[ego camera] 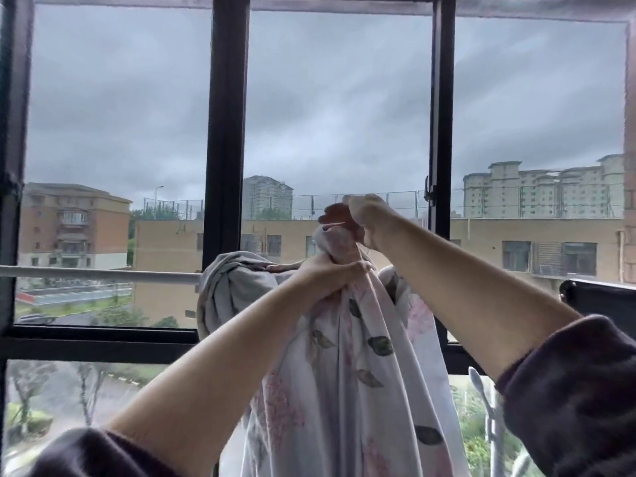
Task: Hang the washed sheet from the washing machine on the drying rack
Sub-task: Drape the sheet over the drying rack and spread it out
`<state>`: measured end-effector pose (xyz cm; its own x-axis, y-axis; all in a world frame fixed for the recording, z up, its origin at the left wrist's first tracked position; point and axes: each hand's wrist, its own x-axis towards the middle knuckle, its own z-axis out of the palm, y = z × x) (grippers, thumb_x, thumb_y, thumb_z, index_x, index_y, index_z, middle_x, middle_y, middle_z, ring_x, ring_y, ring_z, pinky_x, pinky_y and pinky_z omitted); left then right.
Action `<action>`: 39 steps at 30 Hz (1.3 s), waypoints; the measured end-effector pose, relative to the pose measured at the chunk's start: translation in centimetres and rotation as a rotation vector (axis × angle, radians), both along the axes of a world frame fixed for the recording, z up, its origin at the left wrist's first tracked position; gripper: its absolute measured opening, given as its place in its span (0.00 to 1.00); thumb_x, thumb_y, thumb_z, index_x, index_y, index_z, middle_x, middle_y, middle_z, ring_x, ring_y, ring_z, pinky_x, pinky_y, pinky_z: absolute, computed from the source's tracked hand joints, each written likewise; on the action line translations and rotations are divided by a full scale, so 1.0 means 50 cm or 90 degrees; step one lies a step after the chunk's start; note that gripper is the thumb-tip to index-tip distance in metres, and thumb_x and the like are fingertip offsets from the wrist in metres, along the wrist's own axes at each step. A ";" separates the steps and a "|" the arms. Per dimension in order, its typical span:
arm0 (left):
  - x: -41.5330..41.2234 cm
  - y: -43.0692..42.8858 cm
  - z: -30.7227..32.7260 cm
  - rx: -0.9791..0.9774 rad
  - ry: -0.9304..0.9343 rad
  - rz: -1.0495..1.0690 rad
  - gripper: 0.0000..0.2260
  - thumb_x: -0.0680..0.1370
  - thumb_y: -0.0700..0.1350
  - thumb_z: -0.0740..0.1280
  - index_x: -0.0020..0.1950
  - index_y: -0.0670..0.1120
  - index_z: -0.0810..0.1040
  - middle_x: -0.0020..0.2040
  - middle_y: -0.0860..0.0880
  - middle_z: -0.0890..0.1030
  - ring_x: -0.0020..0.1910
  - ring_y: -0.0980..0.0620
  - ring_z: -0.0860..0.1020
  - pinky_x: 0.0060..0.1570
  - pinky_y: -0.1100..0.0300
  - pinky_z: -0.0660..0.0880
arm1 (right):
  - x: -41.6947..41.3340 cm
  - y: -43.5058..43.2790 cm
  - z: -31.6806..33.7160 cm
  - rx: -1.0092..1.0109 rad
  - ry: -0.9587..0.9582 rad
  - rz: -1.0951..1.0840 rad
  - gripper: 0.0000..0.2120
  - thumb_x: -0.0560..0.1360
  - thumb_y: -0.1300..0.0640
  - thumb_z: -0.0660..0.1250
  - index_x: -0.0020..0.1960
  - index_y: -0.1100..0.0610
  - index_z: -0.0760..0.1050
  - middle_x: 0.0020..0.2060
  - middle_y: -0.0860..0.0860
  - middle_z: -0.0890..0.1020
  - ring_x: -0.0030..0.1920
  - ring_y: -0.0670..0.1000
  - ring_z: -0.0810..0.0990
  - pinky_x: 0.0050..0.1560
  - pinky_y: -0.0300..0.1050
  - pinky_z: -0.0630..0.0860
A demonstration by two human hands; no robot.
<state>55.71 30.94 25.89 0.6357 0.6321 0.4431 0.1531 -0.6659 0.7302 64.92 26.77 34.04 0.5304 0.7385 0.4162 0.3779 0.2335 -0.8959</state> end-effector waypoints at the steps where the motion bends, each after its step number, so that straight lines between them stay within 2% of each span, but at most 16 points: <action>1: 0.012 -0.008 0.004 0.004 0.010 0.030 0.20 0.67 0.57 0.69 0.53 0.47 0.80 0.50 0.46 0.82 0.50 0.48 0.80 0.54 0.56 0.76 | 0.002 -0.009 0.002 0.009 0.017 0.001 0.20 0.81 0.57 0.53 0.40 0.62 0.79 0.30 0.54 0.84 0.34 0.52 0.83 0.32 0.40 0.76; 4: 0.036 -0.023 0.005 -0.001 0.001 0.124 0.14 0.74 0.45 0.65 0.56 0.40 0.78 0.51 0.42 0.80 0.53 0.44 0.78 0.52 0.56 0.74 | 0.017 -0.042 0.001 0.023 0.013 -0.002 0.17 0.81 0.54 0.55 0.47 0.62 0.79 0.40 0.56 0.84 0.40 0.53 0.83 0.37 0.43 0.78; 6: 0.041 -0.028 0.003 -0.106 -0.049 0.098 0.13 0.76 0.43 0.62 0.56 0.38 0.77 0.46 0.42 0.79 0.48 0.44 0.78 0.49 0.56 0.75 | 0.031 -0.066 -0.017 0.014 -0.031 -0.015 0.17 0.81 0.53 0.55 0.45 0.60 0.78 0.40 0.54 0.83 0.41 0.52 0.81 0.42 0.46 0.79; 7: 0.043 -0.027 0.000 -0.152 -0.074 0.087 0.13 0.77 0.42 0.61 0.57 0.37 0.77 0.45 0.41 0.79 0.47 0.43 0.78 0.48 0.56 0.75 | 0.042 -0.078 -0.037 0.006 -0.081 -0.051 0.17 0.81 0.54 0.54 0.43 0.60 0.78 0.40 0.54 0.82 0.41 0.52 0.80 0.42 0.46 0.78; 9: 0.043 -0.016 0.002 -0.190 -0.099 0.101 0.14 0.78 0.42 0.58 0.59 0.36 0.76 0.51 0.38 0.79 0.51 0.42 0.78 0.50 0.55 0.74 | 0.077 -0.096 -0.090 -0.055 -0.290 -0.180 0.16 0.81 0.56 0.54 0.39 0.58 0.74 0.36 0.52 0.77 0.37 0.51 0.75 0.34 0.42 0.72; 10: 0.039 -0.013 0.004 -0.199 -0.105 0.117 0.15 0.78 0.42 0.58 0.59 0.36 0.75 0.54 0.37 0.79 0.55 0.41 0.77 0.54 0.55 0.73 | 0.098 -0.102 -0.120 -0.128 -0.412 -0.230 0.17 0.81 0.55 0.52 0.38 0.57 0.71 0.34 0.52 0.75 0.36 0.51 0.74 0.32 0.41 0.68; 12: 0.033 -0.007 0.008 -0.195 -0.104 0.142 0.16 0.78 0.43 0.57 0.61 0.36 0.75 0.59 0.38 0.78 0.60 0.40 0.75 0.61 0.52 0.71 | 0.133 -0.115 -0.178 -0.270 -0.594 -0.307 0.20 0.82 0.50 0.48 0.40 0.58 0.72 0.35 0.52 0.74 0.38 0.53 0.74 0.35 0.43 0.66; 16: 0.034 0.007 0.019 -0.094 -0.060 0.161 0.20 0.77 0.52 0.61 0.59 0.39 0.78 0.58 0.41 0.79 0.60 0.42 0.75 0.61 0.54 0.70 | 0.153 -0.135 -0.223 -0.238 -0.732 -0.431 0.26 0.82 0.45 0.43 0.43 0.58 0.75 0.32 0.51 0.73 0.36 0.53 0.74 0.40 0.44 0.65; 20: 0.014 0.033 0.029 0.155 0.028 0.315 0.14 0.75 0.47 0.63 0.56 0.42 0.78 0.55 0.40 0.80 0.56 0.41 0.77 0.50 0.54 0.73 | 0.157 -0.136 -0.226 -0.206 -0.768 -0.472 0.27 0.81 0.46 0.43 0.41 0.57 0.75 0.32 0.51 0.75 0.36 0.52 0.76 0.42 0.44 0.70; 23: 0.000 0.059 0.019 0.332 0.128 0.439 0.14 0.78 0.45 0.56 0.59 0.43 0.74 0.58 0.41 0.78 0.59 0.40 0.76 0.54 0.52 0.69 | 0.157 -0.126 -0.228 -0.183 -0.780 -0.481 0.26 0.82 0.46 0.43 0.41 0.56 0.75 0.32 0.51 0.75 0.35 0.53 0.74 0.41 0.44 0.68; 26: -0.003 0.092 0.014 0.283 0.203 0.352 0.17 0.76 0.45 0.55 0.62 0.46 0.75 0.62 0.41 0.77 0.62 0.42 0.74 0.62 0.50 0.67 | 0.170 -0.117 -0.222 -0.150 -0.772 -0.473 0.27 0.82 0.45 0.45 0.48 0.57 0.78 0.38 0.54 0.81 0.40 0.56 0.79 0.46 0.45 0.69; 29: -0.001 0.104 0.007 0.224 0.198 0.298 0.18 0.76 0.47 0.55 0.61 0.43 0.76 0.63 0.39 0.76 0.61 0.40 0.74 0.59 0.52 0.71 | 0.194 -0.119 -0.211 -0.139 -0.825 -0.467 0.27 0.81 0.44 0.44 0.53 0.57 0.79 0.43 0.57 0.83 0.45 0.58 0.80 0.55 0.47 0.70; 32: 0.007 0.097 -0.004 0.249 0.170 0.340 0.19 0.77 0.50 0.53 0.62 0.45 0.75 0.62 0.40 0.77 0.61 0.40 0.74 0.56 0.53 0.69 | 0.217 -0.142 -0.185 -0.170 -0.809 -0.448 0.22 0.81 0.46 0.50 0.54 0.57 0.78 0.46 0.57 0.83 0.49 0.58 0.81 0.47 0.46 0.69; 34: 0.012 0.094 -0.009 0.262 0.165 0.362 0.20 0.78 0.51 0.53 0.63 0.45 0.75 0.62 0.40 0.77 0.61 0.41 0.74 0.55 0.53 0.69 | 0.228 -0.165 -0.164 -0.154 -0.793 -0.495 0.21 0.81 0.46 0.51 0.55 0.57 0.78 0.48 0.58 0.83 0.51 0.58 0.81 0.48 0.46 0.70; 37: 0.018 0.091 -0.009 0.265 0.165 0.367 0.20 0.78 0.51 0.53 0.63 0.45 0.75 0.62 0.39 0.77 0.61 0.40 0.74 0.55 0.53 0.69 | 0.269 -0.189 -0.140 -0.214 -0.676 -0.564 0.21 0.82 0.47 0.51 0.58 0.58 0.77 0.53 0.61 0.81 0.55 0.61 0.78 0.55 0.49 0.70; 39: 0.021 0.095 -0.010 0.273 0.164 0.371 0.20 0.78 0.51 0.53 0.63 0.45 0.75 0.61 0.39 0.77 0.61 0.40 0.74 0.54 0.53 0.69 | 0.305 -0.192 -0.140 -0.326 -0.545 -0.505 0.21 0.81 0.47 0.53 0.56 0.60 0.78 0.56 0.61 0.80 0.56 0.61 0.78 0.56 0.49 0.71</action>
<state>56.76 35.70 25.37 0.3691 0.7023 0.6088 0.6962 -0.6429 0.3195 80.16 17.15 27.06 0.6028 0.5203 0.6049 0.7540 -0.6194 -0.2187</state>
